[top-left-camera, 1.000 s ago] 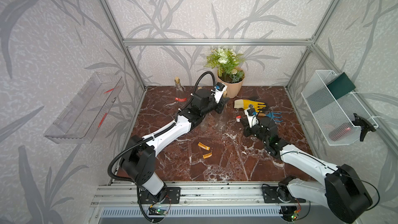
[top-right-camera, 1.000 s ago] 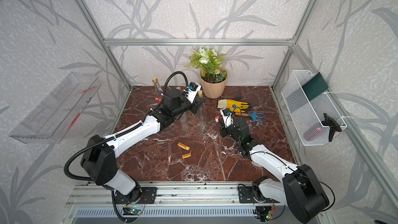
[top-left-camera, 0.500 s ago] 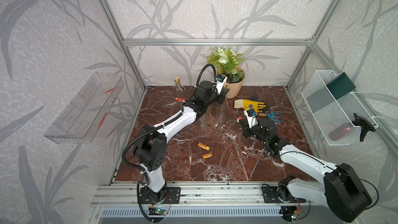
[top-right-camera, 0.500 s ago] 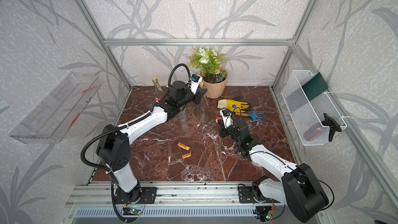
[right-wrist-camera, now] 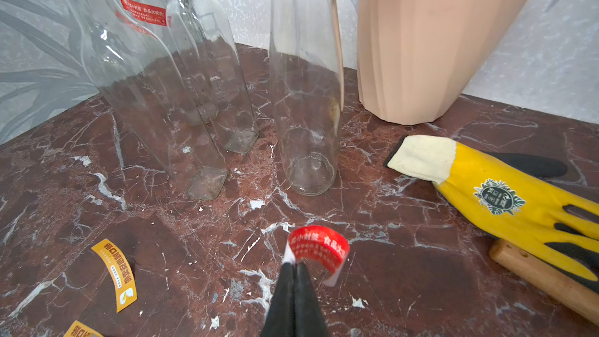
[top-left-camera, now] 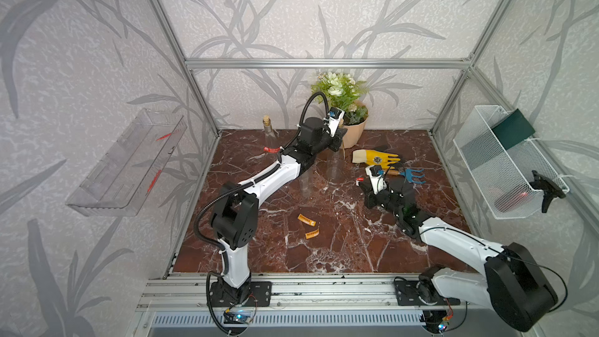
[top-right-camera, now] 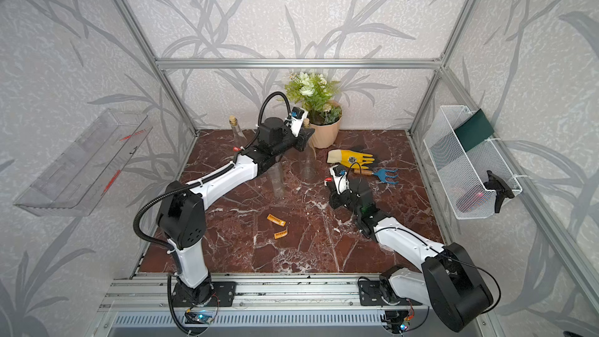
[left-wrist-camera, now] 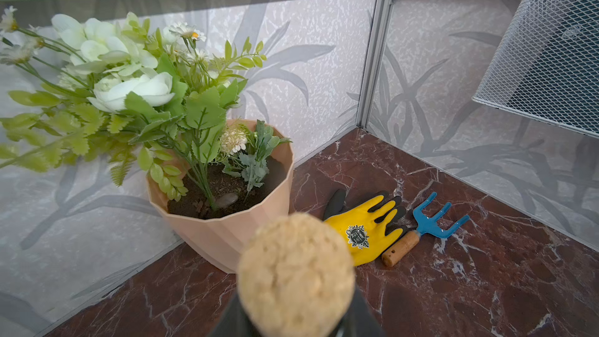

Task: Remove the label from the bottle
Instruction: Place the bottle at the center of the board.

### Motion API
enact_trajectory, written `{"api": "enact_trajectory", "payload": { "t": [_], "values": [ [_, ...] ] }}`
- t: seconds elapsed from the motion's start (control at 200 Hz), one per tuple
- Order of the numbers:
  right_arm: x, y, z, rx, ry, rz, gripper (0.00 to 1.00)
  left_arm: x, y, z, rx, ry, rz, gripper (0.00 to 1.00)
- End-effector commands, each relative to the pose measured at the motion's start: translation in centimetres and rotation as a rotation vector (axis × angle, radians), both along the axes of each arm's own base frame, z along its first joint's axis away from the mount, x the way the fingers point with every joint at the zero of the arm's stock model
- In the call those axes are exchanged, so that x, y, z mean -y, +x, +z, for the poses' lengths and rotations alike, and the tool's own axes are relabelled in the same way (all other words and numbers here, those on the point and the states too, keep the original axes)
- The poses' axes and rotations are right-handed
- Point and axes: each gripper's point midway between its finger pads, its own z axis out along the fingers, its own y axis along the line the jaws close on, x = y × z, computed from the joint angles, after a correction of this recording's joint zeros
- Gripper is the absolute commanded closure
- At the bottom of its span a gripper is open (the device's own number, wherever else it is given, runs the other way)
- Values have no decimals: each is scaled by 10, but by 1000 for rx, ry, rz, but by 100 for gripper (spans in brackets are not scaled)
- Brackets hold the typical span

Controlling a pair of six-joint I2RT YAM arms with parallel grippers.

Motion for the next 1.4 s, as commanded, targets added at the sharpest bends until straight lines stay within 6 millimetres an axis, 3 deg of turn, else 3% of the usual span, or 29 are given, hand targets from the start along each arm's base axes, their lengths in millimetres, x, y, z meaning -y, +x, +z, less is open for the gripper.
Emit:
{"api": "enact_trajectory", "payload": {
  "t": [0.0, 0.26, 0.78, 1.395],
  "values": [
    [-6, 0, 3, 9, 28, 16, 100, -1, 8, 38, 103, -42, 14, 100],
    [-8, -1, 2, 9, 31, 20, 100, -1, 9, 29, 89, -26, 14, 99],
    [-8, -1, 2, 10, 27, 22, 100, -5, 9, 17, 80, -4, 28, 81],
    [-10, 0, 5, 22, 39, 32, 100, -12, 0, 17, 84, 2, 36, 63]
  ]
}}
